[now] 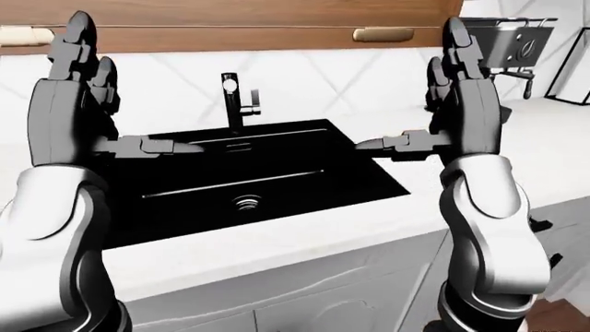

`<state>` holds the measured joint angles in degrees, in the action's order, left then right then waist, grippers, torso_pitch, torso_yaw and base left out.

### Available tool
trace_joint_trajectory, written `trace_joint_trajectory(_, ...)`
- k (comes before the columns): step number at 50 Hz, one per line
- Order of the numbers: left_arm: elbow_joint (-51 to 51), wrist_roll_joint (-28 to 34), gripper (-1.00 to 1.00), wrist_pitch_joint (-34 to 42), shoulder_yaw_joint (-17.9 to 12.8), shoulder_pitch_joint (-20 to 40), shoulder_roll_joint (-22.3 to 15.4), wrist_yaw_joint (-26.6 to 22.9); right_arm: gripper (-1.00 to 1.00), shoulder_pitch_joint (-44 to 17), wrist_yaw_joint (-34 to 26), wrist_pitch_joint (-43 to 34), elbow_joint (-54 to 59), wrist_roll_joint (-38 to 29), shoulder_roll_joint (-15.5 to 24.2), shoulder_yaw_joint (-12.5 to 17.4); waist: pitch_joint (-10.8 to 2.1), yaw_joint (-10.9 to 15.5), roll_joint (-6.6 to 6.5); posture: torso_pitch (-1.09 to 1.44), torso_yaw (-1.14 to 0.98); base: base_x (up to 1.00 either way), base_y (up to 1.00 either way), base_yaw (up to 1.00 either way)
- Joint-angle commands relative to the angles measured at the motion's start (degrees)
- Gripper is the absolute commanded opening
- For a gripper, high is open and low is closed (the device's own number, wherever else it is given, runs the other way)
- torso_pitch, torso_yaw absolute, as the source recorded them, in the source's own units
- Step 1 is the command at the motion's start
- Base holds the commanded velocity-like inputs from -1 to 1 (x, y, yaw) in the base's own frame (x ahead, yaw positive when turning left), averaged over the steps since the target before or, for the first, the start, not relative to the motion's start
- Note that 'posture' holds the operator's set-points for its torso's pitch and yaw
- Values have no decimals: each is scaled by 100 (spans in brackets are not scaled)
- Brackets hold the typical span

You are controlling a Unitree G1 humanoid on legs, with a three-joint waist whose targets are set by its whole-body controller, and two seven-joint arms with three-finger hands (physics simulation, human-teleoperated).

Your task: Place the pastries on the plates.

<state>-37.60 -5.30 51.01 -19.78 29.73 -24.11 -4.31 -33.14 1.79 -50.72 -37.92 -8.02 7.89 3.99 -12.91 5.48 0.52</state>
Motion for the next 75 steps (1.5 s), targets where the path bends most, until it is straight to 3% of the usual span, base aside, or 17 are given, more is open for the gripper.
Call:
trace_joint_trajectory(1,-102,-15,100,-159,28,140,-19,-14,100,-127,37,124,-75,-67,50,88,0,-6,-69,-40,0,50,-91,0)
trace_joint_trajectory(6,-98,11,100,-190,27,110,-9,-23,100,-148,64,107,-66,-53,24,114,135,-364,434,-40,0,39,-79,0)
trace_joint_trajectory(9,-100,27,100,-194,27,108,-15,-31,100,-171,139,31,-63,26,-36,187,131,-506,377,-40,0,14,-36,0)
trace_joint_trajectory(13,-77,46,100,-182,35,142,-19,-32,100,-171,150,50,-60,53,36,155,76,-510,122,-40,0,0,0,0)
trace_joint_trajectory(15,-65,53,100,-178,45,165,-22,-37,100,-188,154,48,-50,82,46,166,40,-464,-298,-40,0,0,0,0)
trace_joint_trajectory(16,-52,72,100,-184,61,172,-36,-41,100,-202,160,46,-50,82,59,156,7,-535,-199,-40,0,0,-25,0)
trace_joint_trajectory(17,-53,68,100,-162,57,202,-38,-41,100,-216,165,42,-34,92,61,162,124,-541,-266,-40,0,0,-24,0)
trace_joint_trajectory(21,-51,75,100,-143,48,227,-57,-53,100,-238,194,41,-1,126,58,169,-73,-421,-474,-40,0,0,-33,0)
trace_joint_trajectory(24,-29,92,100,-182,51,209,-54,-62,100,-247,207,54,24,126,78,137,-48,-580,-58,-40,0,0,-37,0)
trace_joint_trajectory(25,-24,99,100,-199,52,197,-51,-63,100,-244,206,62,19,129,73,137,-87,-737,288,-40,0,0,-36,0)
trace_joint_trajectory(38,-83,93,100,-192,20,116,-30,-85,100,-171,208,1,-1,10,72,104,-134,-843,51,-40,0,0,-1,0)
trace_joint_trajectory(43,-90,110,100,-186,23,118,-22,-91,100,-139,191,11,-9,-25,47,113,-222,-776,-304,-40,0,0,0,0)
trace_joint_trajectory(54,-61,149,100,-188,44,141,-13,-106,100,-96,153,69,-11,75,-20,106,-342,-540,-156,-40,0,0,0,0)
trace_joint_trajectory(62,7,154,100,-173,82,245,-42,-117,100,-157,113,105,83,55,1,90,148,-278,-620,-40,0,14,-51,0)
trace_joint_trajectory(67,29,171,100,-201,109,243,-20,-116,100,-153,106,110,70,60,1,84,77,-68,-480,-40,0,31,-74,0)
trace_joint_trajectory(70,9,181,100,-204,105,213,-6,-124,100,-144,154,107,70,77,-37,102,-42,-212,339,-40,0,9,-10,0)
trace_joint_trajectory(75,-24,203,100,-201,103,176,11,-126,100,-100,172,47,58,62,-52,62,-59,-343,86,-40,0,0,0,0)
